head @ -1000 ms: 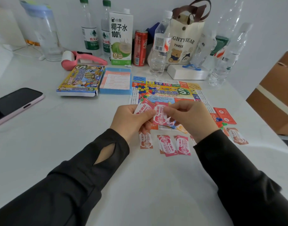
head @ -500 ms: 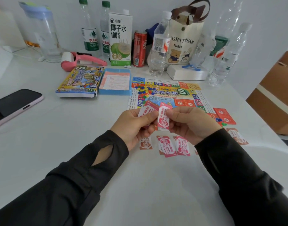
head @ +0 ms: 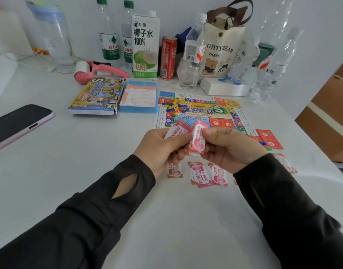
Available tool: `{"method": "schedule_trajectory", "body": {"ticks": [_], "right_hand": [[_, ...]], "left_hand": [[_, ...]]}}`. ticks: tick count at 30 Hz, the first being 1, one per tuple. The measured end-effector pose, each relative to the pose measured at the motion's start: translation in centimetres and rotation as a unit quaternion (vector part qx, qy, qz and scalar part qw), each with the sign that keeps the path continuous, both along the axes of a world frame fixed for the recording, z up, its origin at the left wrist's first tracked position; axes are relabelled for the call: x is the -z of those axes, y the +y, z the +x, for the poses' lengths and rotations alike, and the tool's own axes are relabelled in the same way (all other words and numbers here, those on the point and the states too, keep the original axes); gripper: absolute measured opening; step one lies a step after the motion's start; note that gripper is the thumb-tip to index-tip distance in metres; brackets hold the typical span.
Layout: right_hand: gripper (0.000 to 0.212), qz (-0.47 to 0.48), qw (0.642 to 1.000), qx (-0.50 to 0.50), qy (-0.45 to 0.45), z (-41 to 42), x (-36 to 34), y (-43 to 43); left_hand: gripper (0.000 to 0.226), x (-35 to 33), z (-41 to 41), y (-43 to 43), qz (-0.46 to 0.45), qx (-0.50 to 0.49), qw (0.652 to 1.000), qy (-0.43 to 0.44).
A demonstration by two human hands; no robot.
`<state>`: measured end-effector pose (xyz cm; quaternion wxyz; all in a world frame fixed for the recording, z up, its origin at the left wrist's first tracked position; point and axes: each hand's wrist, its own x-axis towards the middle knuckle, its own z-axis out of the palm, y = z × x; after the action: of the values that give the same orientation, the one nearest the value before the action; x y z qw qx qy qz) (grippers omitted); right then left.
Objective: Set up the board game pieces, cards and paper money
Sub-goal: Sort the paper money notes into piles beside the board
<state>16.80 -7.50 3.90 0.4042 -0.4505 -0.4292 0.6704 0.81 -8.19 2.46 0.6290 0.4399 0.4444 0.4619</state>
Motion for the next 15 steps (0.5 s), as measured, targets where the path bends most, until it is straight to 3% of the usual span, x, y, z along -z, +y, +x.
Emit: {"method": "schedule_trajectory", "body": {"ticks": [5, 15], "right_hand": [[0.007, 0.024, 0.993, 0.081, -0.081, -0.2, -0.1, 0.0], [0.015, 0.048, 0.973, 0.168, -0.149, 0.3, -1.0, -0.3]], "left_hand": [[0.019, 0.4, -0.2, 0.4, 0.076, -0.055, 0.989, 0.113], [0.020, 0.7, -0.8, 1.4, 0.049, -0.121, 0.983, 0.131]]}}
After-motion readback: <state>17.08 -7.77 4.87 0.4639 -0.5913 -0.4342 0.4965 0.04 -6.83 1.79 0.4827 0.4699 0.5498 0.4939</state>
